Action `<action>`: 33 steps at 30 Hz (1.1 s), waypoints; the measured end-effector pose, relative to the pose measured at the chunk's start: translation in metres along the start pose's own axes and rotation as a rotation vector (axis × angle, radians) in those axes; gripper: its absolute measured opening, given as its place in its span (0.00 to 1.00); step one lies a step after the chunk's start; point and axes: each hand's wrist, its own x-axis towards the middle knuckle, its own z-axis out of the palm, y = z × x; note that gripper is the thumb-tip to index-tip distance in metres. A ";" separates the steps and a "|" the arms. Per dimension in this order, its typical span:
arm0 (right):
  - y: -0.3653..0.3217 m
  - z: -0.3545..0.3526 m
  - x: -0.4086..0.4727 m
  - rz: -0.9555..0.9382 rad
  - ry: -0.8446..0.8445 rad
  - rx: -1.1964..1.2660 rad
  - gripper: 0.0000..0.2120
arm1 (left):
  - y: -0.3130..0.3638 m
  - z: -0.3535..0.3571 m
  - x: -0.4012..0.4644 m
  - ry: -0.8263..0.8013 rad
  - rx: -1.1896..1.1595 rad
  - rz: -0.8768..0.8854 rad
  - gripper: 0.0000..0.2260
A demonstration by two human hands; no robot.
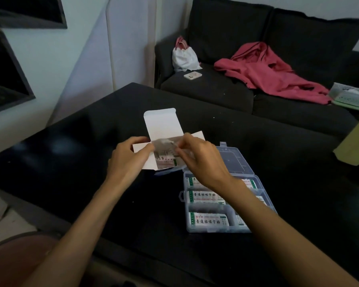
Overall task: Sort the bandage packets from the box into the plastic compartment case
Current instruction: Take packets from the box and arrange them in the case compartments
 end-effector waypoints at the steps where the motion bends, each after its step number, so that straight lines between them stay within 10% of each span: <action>1: -0.002 -0.001 0.001 0.058 0.019 0.092 0.03 | 0.000 0.000 0.001 0.015 -0.026 0.001 0.22; 14: 0.006 -0.028 -0.018 0.593 0.049 0.930 0.10 | -0.005 0.011 0.011 0.122 -0.028 -0.091 0.27; 19: 0.012 -0.050 -0.039 0.618 -0.095 0.945 0.11 | 0.026 0.020 -0.020 0.404 0.196 0.376 0.18; 22: 0.022 -0.062 -0.052 0.651 -0.097 0.924 0.12 | 0.039 0.039 -0.038 0.076 0.032 0.328 0.08; 27: 0.035 -0.092 -0.079 0.658 -0.142 0.849 0.10 | 0.047 0.076 -0.058 -0.475 0.104 0.185 0.19; 33: 0.045 -0.106 -0.105 0.636 -0.094 0.718 0.08 | 0.049 0.101 -0.068 -0.769 0.030 0.163 0.06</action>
